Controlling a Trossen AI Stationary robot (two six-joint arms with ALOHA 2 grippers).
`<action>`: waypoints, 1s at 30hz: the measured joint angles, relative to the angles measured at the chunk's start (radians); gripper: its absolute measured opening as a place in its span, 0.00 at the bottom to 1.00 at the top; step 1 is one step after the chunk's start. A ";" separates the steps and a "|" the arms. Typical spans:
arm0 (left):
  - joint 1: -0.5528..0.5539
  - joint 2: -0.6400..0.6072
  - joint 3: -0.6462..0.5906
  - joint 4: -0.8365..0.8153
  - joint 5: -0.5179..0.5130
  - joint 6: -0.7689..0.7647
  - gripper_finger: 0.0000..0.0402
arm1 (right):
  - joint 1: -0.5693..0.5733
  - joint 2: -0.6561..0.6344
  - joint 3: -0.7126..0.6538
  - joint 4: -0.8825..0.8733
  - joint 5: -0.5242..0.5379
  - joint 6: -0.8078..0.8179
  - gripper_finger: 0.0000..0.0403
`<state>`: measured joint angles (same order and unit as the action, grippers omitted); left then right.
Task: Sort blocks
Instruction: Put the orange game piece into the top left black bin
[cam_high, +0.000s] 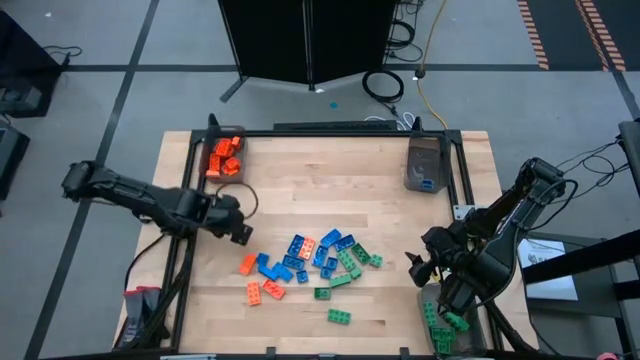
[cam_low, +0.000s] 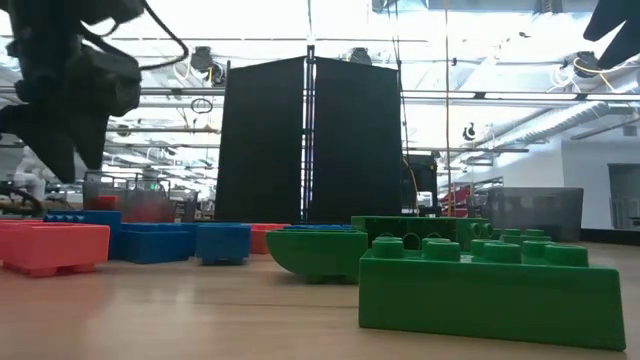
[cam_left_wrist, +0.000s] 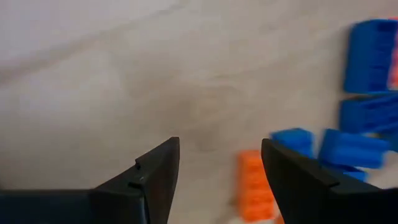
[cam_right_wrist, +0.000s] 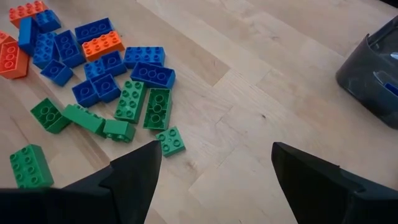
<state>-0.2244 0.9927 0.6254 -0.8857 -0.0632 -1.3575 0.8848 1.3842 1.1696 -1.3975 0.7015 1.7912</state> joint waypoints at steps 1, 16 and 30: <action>-0.028 0.011 0.000 0.031 -0.013 -0.034 0.57 | 0.000 0.000 0.000 0.000 0.000 0.000 0.74; -0.303 0.358 0.094 0.192 -0.008 -0.183 0.57 | 0.000 0.000 0.000 -0.003 0.000 -0.015 0.74; -0.315 0.475 0.127 0.116 -0.034 -0.233 0.57 | 0.000 0.000 0.000 -0.006 -0.014 -0.030 0.74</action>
<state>-0.5392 1.4677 0.7528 -0.7698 -0.0969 -1.5906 0.8848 1.3842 1.1698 -1.4040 0.6878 1.7616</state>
